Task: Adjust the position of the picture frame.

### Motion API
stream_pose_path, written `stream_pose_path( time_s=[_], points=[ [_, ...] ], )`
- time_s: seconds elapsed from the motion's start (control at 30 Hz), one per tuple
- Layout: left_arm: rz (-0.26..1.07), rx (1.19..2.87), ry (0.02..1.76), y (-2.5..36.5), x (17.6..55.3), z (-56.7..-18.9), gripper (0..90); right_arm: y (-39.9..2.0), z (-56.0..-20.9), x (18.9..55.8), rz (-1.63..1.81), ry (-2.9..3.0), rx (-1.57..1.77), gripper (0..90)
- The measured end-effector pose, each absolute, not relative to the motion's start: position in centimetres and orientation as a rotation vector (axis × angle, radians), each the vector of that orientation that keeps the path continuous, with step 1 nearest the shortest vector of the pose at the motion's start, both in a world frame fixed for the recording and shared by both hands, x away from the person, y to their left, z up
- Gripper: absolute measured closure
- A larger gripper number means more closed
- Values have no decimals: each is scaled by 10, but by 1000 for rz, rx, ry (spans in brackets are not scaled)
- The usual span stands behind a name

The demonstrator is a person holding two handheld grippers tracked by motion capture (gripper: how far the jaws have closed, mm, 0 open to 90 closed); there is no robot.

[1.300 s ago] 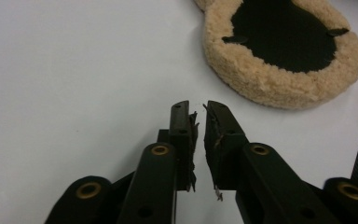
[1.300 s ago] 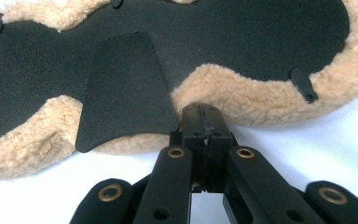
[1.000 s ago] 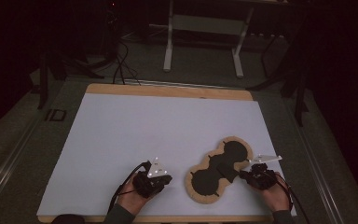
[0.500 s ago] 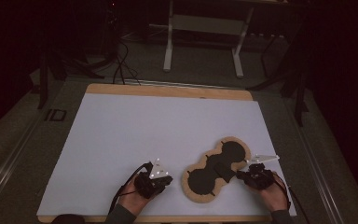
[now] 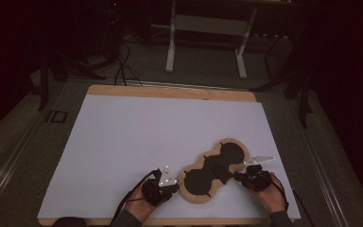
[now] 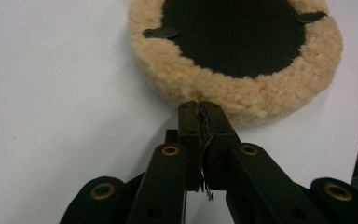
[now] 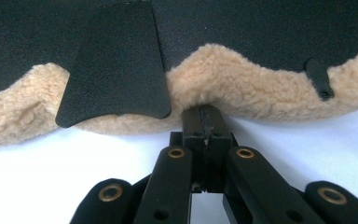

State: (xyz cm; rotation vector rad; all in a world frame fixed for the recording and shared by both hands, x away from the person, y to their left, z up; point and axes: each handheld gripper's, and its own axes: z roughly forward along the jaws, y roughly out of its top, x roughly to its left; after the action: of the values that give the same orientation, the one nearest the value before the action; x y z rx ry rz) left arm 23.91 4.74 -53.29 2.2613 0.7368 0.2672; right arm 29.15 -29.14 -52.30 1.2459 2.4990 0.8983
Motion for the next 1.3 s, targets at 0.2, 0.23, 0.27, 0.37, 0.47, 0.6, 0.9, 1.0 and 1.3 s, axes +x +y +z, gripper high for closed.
stream_pose_path(
  time_s=[0.2,0.23,0.27,0.37,0.47,0.6,0.9,1.0,1.3],
  points=[
    [235,2272,723,47,232,-534,879,-290,-523,292,904,2496,1259,900],
    [233,2282,712,45,230,-534,879,-291,-523,293,907,2495,1257,900],
    [233,2287,705,44,229,-535,879,-291,-523,293,908,2495,1257,900],
    [235,2303,688,42,227,-536,879,-290,-523,293,908,2492,1260,900],
    [210,2301,690,43,227,-536,879,-289,-524,293,905,2480,1273,900],
    [191,2309,672,42,224,-536,881,-287,-524,294,905,2474,1276,900],
    [200,2315,657,38,223,-535,882,-285,-524,295,911,2474,1262,900],
    [200,2312,676,40,225,-535,890,-283,-524,294,914,2478,1265,900],
    [238,2273,817,55,237,-535,890,-273,-522,294,951,2504,1213,900]
  ],
)
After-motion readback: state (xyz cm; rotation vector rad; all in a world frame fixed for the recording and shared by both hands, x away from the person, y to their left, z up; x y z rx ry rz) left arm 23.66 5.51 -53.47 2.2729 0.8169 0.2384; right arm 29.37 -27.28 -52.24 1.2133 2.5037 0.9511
